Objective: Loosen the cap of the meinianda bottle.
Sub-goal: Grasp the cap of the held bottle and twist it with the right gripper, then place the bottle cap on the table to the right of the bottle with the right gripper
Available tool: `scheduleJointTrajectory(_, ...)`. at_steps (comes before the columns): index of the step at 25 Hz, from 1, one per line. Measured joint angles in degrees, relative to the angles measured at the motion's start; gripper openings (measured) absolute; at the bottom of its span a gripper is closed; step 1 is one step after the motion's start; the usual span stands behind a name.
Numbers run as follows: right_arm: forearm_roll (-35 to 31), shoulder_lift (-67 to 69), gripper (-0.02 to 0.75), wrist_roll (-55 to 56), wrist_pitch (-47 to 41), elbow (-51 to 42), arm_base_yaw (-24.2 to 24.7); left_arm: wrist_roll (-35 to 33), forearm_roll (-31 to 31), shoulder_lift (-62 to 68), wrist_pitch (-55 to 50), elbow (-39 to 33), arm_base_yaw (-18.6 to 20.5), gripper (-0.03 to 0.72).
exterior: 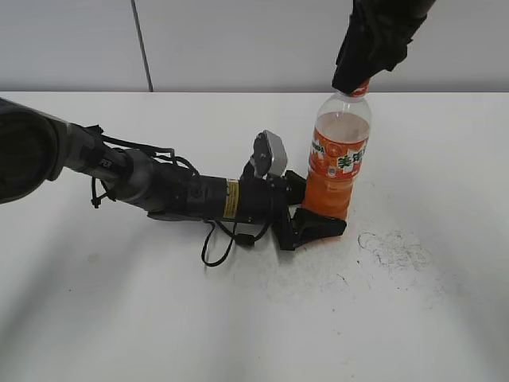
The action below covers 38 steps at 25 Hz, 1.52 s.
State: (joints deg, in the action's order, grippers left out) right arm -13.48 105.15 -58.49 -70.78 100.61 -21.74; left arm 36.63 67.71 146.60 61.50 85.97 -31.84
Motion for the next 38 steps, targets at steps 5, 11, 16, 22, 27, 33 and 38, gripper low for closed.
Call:
scheduleJointTrajectory(5, 0.0, -0.69, 0.271, -2.15, 0.15, -0.18, 0.0, 0.28, 0.29, 0.0, 0.22, 0.0, 0.0, 0.565)
scheduleJointTrajectory(11, 0.0, -0.91, 0.271, -5.45, 0.2, -0.18, 0.0, 0.28, 0.36, 0.0, 0.22, 0.0, 0.0, 0.565)
scheduleJointTrajectory(16, -0.11, -2.13, 0.271, -2.84, 0.21, -0.18, 0.0, 0.28, 0.46, 0.0, 0.3, 0.0, 0.0, 0.565)
scheduleJointTrajectory(22, -0.37, -6.04, 0.271, 14.71, 0.32, -0.18, 2.9, 0.28, 0.58, 0.0, 0.25, 0.0, 0.0, 0.565)
scheduleJointTrajectory(27, -0.37, -7.92, 0.271, 31.34, 0.69, -3.43, 7.66, 0.28, 0.64, 0.0, 0.31, 0.0, 0.0, 0.565)
scheduleJointTrajectory(33, -0.17, -13.56, 0.271, 36.56, 3.69, -18.46, 11.31, 0.28, 0.69, 0.0, 0.37, 0.0, 0.0, 0.565)
scheduleJointTrajectory(38, -0.22, -17.48, 0.27, 39.0, 19.16, -34.61, 11.54, 0.28, 0.69, 0.0, 0.29, 0.0, 0.0, 0.565)
